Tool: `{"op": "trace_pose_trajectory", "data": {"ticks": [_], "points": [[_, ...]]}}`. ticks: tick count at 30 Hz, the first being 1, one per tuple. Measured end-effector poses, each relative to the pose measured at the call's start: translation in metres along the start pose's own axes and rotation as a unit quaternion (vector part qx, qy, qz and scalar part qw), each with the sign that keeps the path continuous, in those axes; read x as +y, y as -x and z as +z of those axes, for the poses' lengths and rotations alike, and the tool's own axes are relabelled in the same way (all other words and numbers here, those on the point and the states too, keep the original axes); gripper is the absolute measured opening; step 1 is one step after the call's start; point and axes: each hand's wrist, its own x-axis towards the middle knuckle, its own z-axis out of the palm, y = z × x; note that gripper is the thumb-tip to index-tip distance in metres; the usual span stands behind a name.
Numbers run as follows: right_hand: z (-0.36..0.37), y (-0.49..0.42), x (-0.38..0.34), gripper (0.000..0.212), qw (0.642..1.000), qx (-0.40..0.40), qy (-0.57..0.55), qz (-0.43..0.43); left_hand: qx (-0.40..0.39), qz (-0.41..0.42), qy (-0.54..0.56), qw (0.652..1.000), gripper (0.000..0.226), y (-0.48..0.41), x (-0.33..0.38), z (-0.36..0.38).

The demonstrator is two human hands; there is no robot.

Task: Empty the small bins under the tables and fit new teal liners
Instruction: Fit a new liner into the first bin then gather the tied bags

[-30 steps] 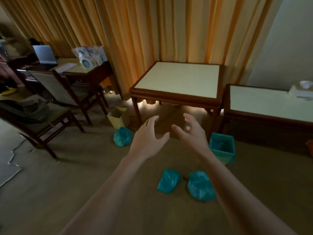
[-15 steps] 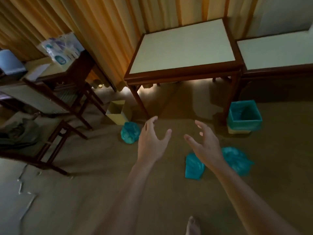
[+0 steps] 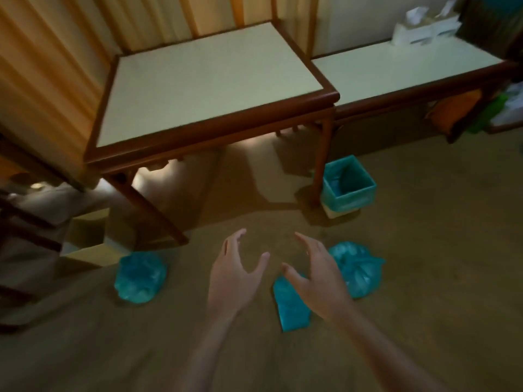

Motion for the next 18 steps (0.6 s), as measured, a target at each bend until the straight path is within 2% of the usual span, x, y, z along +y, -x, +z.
{"op": "trace_pose_trajectory", "data": {"ticks": [4,8,11,13,15,18], "points": [[0.084,-0.047,0.07,0.071,0.998,0.012,0.06,-0.012,-0.028,0.032,-0.008,0.999,0.071,-0.053,-0.089,0.084],[0.183,-0.094,0.168,0.071,0.994,-0.003,0.093,-0.05,-0.057,0.059,-0.037,0.996,0.071,-0.083,-0.187,0.179],[0.254,-0.125,0.249,0.074,0.993,0.01,0.107,-0.042,-0.068,0.059,-0.034,0.995,0.072,-0.092,-0.257,0.259],[0.295,-0.141,0.304,0.077,0.982,-0.004,0.181,-0.048,-0.076,0.037,-0.008,0.996,0.074,-0.094,-0.297,0.315],[0.329,-0.151,0.356,0.081,0.957,-0.042,0.283,-0.055,-0.091,0.004,0.023,0.996,0.079,-0.092,-0.329,0.365],[0.363,-0.159,0.413,0.084,0.946,-0.076,0.314,-0.016,-0.129,-0.06,0.05,0.989,0.084,-0.089,-0.364,0.428]]}}
